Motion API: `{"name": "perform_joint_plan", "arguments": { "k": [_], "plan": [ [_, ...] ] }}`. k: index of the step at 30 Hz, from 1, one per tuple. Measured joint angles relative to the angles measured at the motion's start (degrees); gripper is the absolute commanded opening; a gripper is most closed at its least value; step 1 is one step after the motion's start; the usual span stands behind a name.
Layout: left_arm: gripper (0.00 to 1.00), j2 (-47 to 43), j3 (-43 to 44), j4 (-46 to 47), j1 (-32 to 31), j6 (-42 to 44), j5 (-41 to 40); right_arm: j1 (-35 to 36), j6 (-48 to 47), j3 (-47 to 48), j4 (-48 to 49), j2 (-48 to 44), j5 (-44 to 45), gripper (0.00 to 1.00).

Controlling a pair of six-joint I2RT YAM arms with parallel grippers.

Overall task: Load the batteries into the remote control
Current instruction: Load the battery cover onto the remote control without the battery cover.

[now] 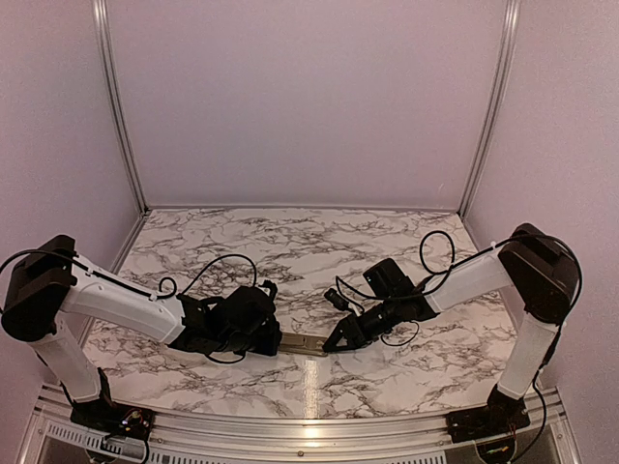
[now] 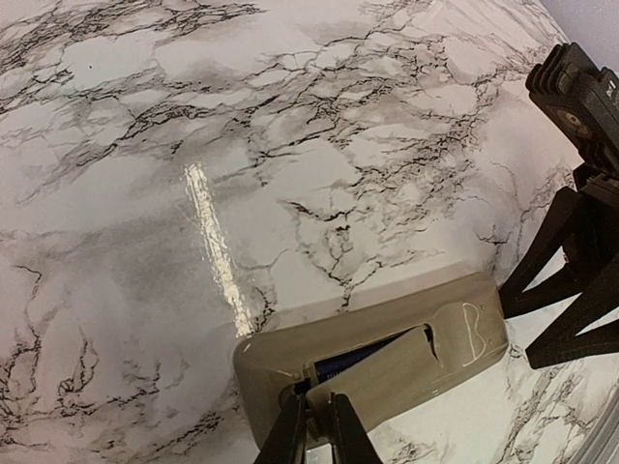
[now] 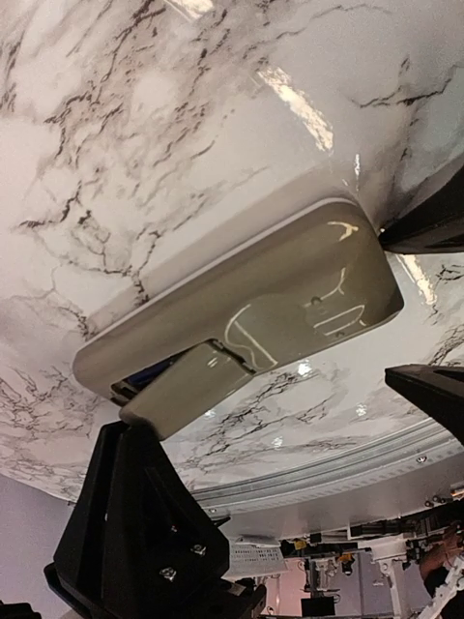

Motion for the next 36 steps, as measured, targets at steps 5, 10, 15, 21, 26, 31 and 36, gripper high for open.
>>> {"name": "perform_joint_plan", "arguments": {
  "k": [5,10,15,21,26,31,36],
  "plan": [
    [0.09,0.15,-0.02,0.15,0.00,0.46,-0.13,0.00,0.00,0.00,-0.04,0.00,-0.02,0.37],
    [0.08,-0.17,-0.50,0.96,-0.07,0.96,-0.39,0.00,0.00,0.00,-0.07,0.00,0.02,0.37],
    [0.07,-0.83,-0.66,2.32,-0.50,1.49,-0.85,-0.02,0.00,0.00,-0.28,0.00,0.09,0.37],
    [0.07,-1.33,-0.72,3.04,-0.90,1.92,-1.64,0.00,0.00,0.00,-0.37,0.00,0.09,0.37],
    [0.07,-0.90,-0.70,2.84,-0.90,1.55,-1.64,0.00,0.00,0.00,-0.39,0.00,0.09,0.37],
    [0.08,0.22,-0.70,2.56,-0.90,1.11,-1.62,0.00,0.00,0.00,-0.42,0.00,0.09,0.37],
    [0.08,1.51,-0.70,2.58,-0.96,1.20,-1.68,-0.02,0.00,0.00,-0.42,0.00,0.09,0.37]
  ]
}}
